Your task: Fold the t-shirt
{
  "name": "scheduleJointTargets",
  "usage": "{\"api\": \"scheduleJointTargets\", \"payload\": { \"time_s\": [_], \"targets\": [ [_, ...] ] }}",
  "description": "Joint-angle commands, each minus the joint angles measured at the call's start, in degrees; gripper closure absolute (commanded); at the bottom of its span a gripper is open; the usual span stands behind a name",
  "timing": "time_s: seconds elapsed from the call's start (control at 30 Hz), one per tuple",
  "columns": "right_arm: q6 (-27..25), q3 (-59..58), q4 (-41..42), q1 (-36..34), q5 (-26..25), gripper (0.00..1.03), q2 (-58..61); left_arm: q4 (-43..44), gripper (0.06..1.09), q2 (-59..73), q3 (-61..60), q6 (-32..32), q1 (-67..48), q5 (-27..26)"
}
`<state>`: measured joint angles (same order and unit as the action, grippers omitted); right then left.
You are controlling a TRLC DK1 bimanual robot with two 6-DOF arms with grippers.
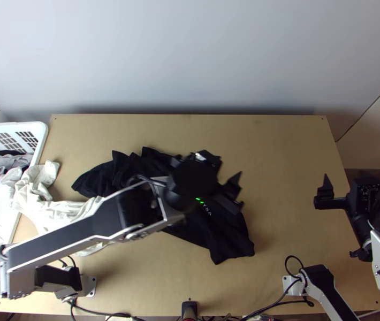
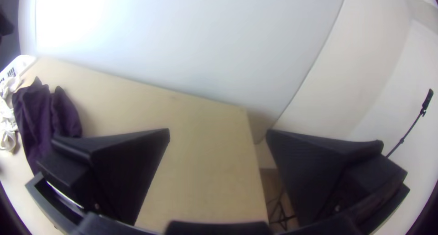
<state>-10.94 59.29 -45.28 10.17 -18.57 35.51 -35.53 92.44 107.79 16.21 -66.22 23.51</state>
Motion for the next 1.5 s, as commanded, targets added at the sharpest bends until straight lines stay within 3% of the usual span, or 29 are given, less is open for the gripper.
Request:
{"api": "scheduleJointTargets", "payload": {
  "time_s": [0.0, 0.13, 0.33, 0.47, 0.6, 0.7, 0.77, 0.97, 1.17, 1.47],
  "targets": [
    [2.59, -2.07, 1.77, -1.47, 7.32, 0.04, 0.18, -6.13, 0.25, -5.87, -3.99, 0.14, 3.99, 0.66],
    [1.27, -4.62, 3.79, -1.3, 7.32, 0.04, 0.35, -10.97, 0.25, -12.2, -9.97, -0.56, 10.67, 0.57],
    [-2.86, -7.7, 7.75, 0.02, 7.32, 0.04, 0.88, -12.9, 0.25, -24.15, -27.81, -7.77, 26.14, -0.66],
    [3.56, -7.87, 9.24, -1.12, 7.32, 0.04, 1.32, -12.9, 0.25, -30.92, -37.39, -11.55, 35.45, -0.66],
    [5.67, -7.43, 9.42, -1.3, 7.32, 0.04, 2.81, -11.32, 0.25, -36.28, -45.12, -14.36, 45.21, -0.92],
    [5.84, -7.26, 9.59, -1.12, 7.32, 0.04, 3.52, -10.0, 0.24, -39.01, -50.22, -17.53, 56.11, -7.6],
    [5.84, -7.34, 9.59, -0.86, 7.32, 0.04, 3.6, -10.0, 0.21, -39.62, -53.21, -18.84, 63.93, -12.35],
    [5.84, -8.4, 9.33, -0.77, 7.32, 0.04, 3.6, -8.68, 0.21, -40.59, -62.61, -25.17, 81.07, -17.62],
    [5.93, -8.84, 8.54, -0.77, 8.02, 0.04, 3.6, -6.04, 0.21, -39.09, -68.06, -28.95, 89.33, -19.02],
    [7.42, -8.75, 6.96, -1.91, 9.87, 0.04, 2.99, -4.2, 0.21, -35.93, -71.93, -28.95, 98.03, -19.11]
  ]
}}
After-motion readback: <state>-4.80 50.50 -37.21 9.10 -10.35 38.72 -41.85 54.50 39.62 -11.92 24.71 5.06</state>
